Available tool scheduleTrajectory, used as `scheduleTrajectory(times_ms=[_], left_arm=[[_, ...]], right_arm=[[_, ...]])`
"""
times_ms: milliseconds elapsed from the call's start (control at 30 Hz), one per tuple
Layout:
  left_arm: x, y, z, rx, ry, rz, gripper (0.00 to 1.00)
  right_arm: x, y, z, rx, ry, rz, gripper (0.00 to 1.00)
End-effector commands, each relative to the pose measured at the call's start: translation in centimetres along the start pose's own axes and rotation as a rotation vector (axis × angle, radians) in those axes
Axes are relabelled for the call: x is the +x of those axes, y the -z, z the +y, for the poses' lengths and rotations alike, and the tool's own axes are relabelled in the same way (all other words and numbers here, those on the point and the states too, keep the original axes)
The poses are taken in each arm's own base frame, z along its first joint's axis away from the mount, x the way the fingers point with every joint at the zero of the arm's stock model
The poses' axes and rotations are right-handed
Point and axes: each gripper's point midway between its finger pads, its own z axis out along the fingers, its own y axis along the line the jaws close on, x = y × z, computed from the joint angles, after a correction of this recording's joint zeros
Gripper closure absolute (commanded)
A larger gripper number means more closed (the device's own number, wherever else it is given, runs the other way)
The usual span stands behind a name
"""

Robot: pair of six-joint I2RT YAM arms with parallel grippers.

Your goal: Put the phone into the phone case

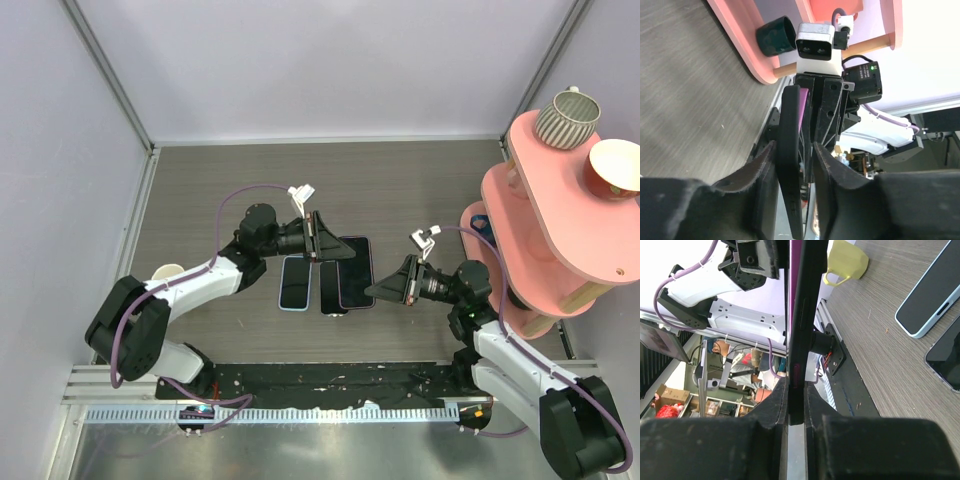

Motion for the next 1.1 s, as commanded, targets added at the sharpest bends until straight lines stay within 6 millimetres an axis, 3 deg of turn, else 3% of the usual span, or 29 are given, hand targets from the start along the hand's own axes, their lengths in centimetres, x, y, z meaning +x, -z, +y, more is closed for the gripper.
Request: scheduleTrajectory(times_ms=[0,200,367,467,500,600,667,800,1067], left_arm=[[-2.1,0.5,-2.3,0.06,-0.106,-0.072,0.57],[-0.8,0.6,-2.4,0.1,-0.078,-0.083,0.48],[1.0,-0.6,-2.3,0.131,-0.056,-0.055,0.49],[1.4,-0.8,-2.6,0.177,-0.032,-0.062,0.64],[1.4,-0.8,-2.8,0.188,-0.027,-0.068,0.75],[1.4,-1.0,-2.7,0.202,-0.02,-0.056,0.93],[1.5,-1.1,-2.4,0.203,-0.013,-0.054,1.0],[1.8,-1.0,-2.4,0.212,-0.015,-0.047,1.0],[2.7,-0.4,-2.9,0.23,-0.029,-0.011,1.0]], right_arm=[[-2.0,-0.4,3.3,-0.077,0.098,-0.05,0.99],[-3.2,-0.8,3.3,-0.066,0.123,-0.091,0.99],[-3.5,-1.1,3.0,-0.065,0.114,-0.078,0.99],[-3.3,-1.2,2.9,-0.067,0.112,-0.055,0.99],[-3.1,-1.2,2.7,-0.065,0.109,-0.053,0.99],[-2.9,-1.1,2.5,-0.058,0.108,-0.051,0.99],[-2.7,-1.0,2.2,-0.046,0.102,-0.047,0.98],[-2.9,-1.0,2.4,-0.033,0.104,-0.052,0.78],[-4.1,-1.1,3.2,-0.008,0.09,-0.096,0.51]])
